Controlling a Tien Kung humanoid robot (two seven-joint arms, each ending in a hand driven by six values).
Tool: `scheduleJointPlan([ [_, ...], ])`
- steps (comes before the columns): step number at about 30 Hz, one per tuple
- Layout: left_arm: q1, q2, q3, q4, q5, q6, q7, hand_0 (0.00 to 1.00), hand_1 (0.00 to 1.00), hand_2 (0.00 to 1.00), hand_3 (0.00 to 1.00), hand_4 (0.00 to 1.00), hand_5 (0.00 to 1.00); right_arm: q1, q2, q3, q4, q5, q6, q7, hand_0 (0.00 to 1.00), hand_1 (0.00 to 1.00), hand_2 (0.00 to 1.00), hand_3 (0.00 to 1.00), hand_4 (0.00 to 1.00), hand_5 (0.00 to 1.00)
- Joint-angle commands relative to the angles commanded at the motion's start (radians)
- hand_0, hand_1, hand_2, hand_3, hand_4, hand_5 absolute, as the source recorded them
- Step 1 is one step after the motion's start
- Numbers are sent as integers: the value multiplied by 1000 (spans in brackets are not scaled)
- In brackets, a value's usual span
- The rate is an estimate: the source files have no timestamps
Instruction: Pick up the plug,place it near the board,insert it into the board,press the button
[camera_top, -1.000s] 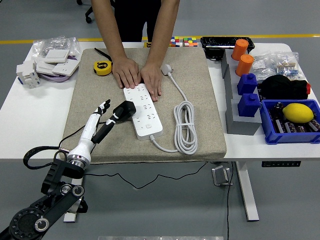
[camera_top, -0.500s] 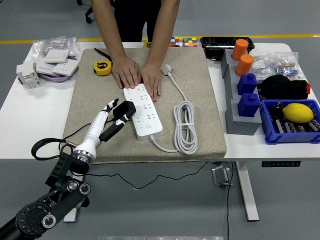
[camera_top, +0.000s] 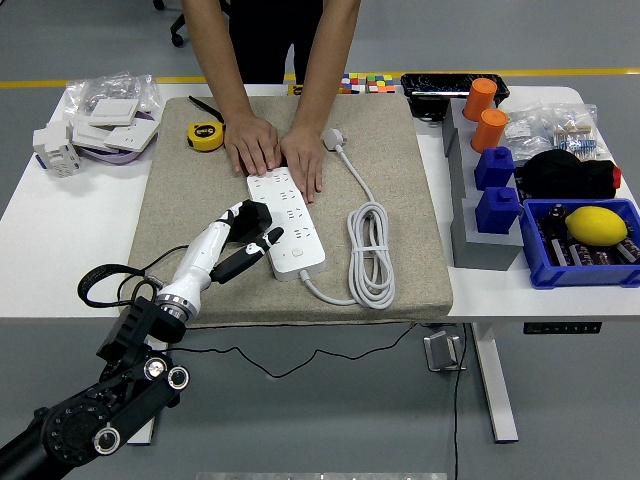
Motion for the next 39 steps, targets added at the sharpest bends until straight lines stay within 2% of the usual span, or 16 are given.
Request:
scheduleJointPlan([
  [10, -26, 1, 28, 5, 18, -9, 18, 998, 998, 974, 956, 998, 998, 1, -1, 1, 0, -5, 0, -2, 998, 932, 876, 908, 998, 998],
  [24, -87, 10, 89, 13, 59, -30, 57, 998, 998, 967, 952, 998, 998, 4, -2, 0, 0, -17, 0, -4, 998, 931, 873, 908, 998, 998],
  [39, -115, 19, 131, 5, 138, -58, 104, 998, 998, 953, 948, 998, 998, 2, -4, -4, 0, -29, 0, -6, 998, 930, 873, 906, 998, 998],
])
